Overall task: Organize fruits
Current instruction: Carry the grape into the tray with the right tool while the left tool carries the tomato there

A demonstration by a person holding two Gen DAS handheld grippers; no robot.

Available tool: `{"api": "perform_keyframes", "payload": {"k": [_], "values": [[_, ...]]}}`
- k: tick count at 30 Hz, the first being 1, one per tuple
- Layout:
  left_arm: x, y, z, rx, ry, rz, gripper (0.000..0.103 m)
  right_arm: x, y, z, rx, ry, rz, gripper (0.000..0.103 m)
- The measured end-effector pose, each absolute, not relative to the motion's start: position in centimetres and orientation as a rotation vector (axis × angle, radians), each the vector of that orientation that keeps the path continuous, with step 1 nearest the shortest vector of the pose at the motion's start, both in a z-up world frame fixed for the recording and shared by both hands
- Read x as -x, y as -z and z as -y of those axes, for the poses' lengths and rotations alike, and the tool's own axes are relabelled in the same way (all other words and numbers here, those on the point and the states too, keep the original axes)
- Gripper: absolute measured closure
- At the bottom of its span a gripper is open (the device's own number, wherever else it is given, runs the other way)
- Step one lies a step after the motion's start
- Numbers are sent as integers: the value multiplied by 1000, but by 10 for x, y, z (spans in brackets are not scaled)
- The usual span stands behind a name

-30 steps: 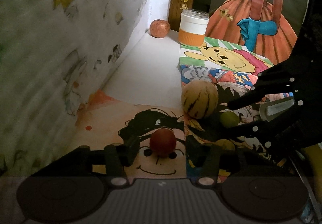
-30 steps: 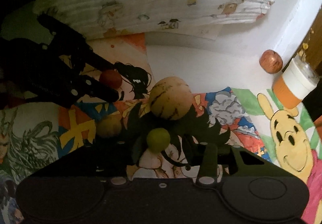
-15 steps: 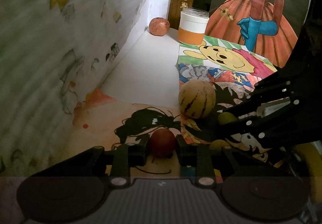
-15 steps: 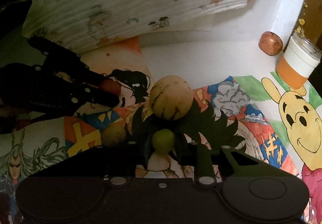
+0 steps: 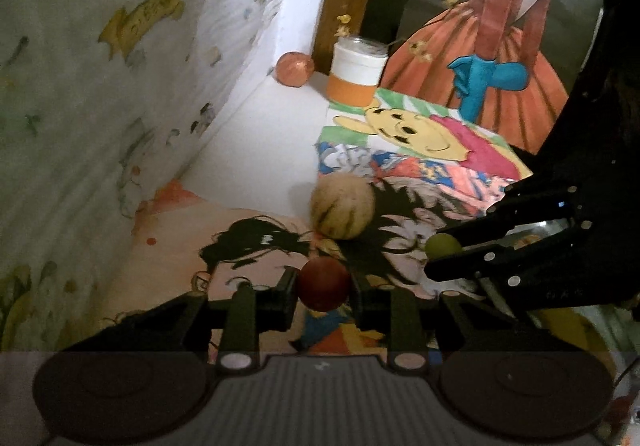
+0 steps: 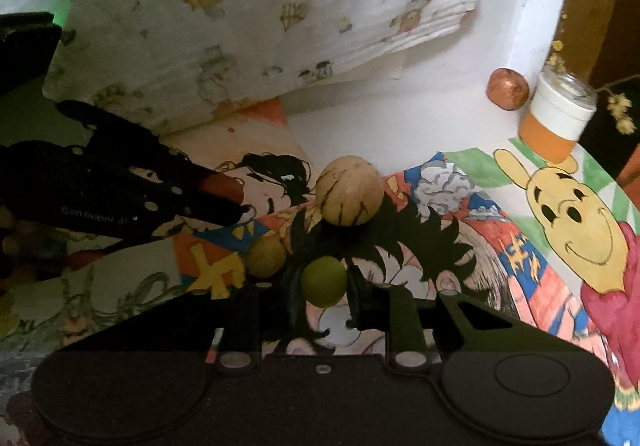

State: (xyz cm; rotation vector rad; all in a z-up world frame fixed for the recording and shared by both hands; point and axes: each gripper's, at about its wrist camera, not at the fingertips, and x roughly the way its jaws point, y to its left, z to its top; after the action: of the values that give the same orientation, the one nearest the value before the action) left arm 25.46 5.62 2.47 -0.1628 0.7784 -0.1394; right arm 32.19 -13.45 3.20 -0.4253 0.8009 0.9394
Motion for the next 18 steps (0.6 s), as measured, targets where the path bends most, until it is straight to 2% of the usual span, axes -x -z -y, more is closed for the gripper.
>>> {"api": "perform_keyframes", "payload": {"k": [18], "values": [[-207, -41, 26, 228, 336, -767, 73, -239, -61, 257, 254, -694, -750, 77]]}}
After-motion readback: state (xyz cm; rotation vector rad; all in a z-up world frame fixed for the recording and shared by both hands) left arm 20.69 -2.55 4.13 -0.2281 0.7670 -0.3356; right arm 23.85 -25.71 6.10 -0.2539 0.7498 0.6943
